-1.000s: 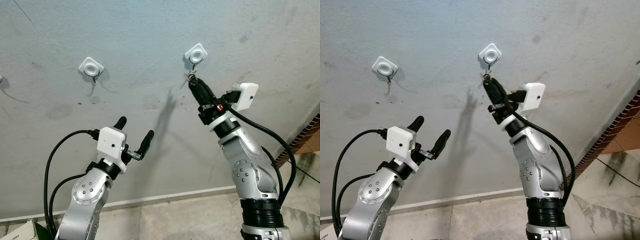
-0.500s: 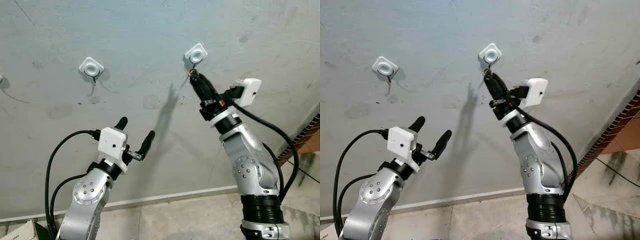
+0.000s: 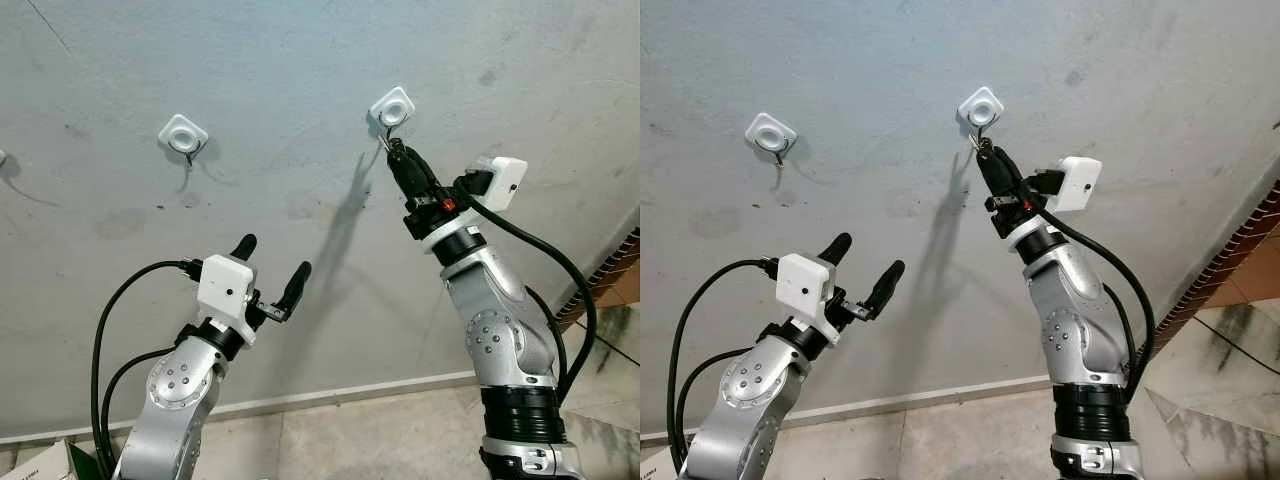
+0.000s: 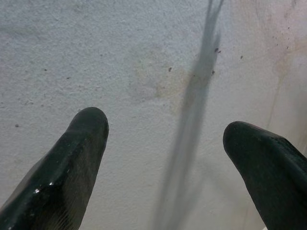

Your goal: Hang keys on a hook

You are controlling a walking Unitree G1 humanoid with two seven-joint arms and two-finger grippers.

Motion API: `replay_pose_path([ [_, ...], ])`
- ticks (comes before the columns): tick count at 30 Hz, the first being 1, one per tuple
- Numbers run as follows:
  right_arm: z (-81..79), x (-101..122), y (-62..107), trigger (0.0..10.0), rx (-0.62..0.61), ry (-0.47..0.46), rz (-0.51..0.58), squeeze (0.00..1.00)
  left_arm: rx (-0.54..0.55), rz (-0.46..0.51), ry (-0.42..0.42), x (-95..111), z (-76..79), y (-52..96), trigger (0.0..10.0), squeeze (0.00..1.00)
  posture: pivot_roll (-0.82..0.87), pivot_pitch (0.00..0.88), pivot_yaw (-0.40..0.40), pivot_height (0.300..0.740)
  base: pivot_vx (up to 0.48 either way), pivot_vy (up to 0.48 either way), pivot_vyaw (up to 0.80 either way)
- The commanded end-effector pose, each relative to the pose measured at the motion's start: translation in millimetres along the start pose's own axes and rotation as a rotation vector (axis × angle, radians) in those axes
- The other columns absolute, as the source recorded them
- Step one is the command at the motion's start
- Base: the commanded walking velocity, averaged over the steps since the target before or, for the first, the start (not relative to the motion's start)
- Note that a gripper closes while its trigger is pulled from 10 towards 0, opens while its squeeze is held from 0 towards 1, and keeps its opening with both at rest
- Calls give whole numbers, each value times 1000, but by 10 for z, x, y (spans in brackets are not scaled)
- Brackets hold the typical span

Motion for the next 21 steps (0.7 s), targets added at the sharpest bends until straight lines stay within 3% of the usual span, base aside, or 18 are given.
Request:
replay_pose_path([
  [1, 38, -42, -19, 10000, -22, -20, -12, 0, -1, -16, -5, -29, -13, -3, 10000, 0, 111, 63, 73, 740, 0, 0, 0],
  [21, 87, -385, -13, 10000, -119, -187, -117, 0, 2, -17, -5, -29, -11, -6, 10000, 0, 116, 65, 69, 740, 0, 0, 0],
])
Point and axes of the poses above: a point about 5 cm out from each wrist's last joint towards the gripper, its own y axis pointing back from the gripper into the wrist, its own x axis along the axis of the wrist's last joint, z = x × y, the point moved 6 cm from there along -y, pointing out of the wrist towards the gripper, and after that the axes turned 5 degrees about y, right-handed, at the moved point
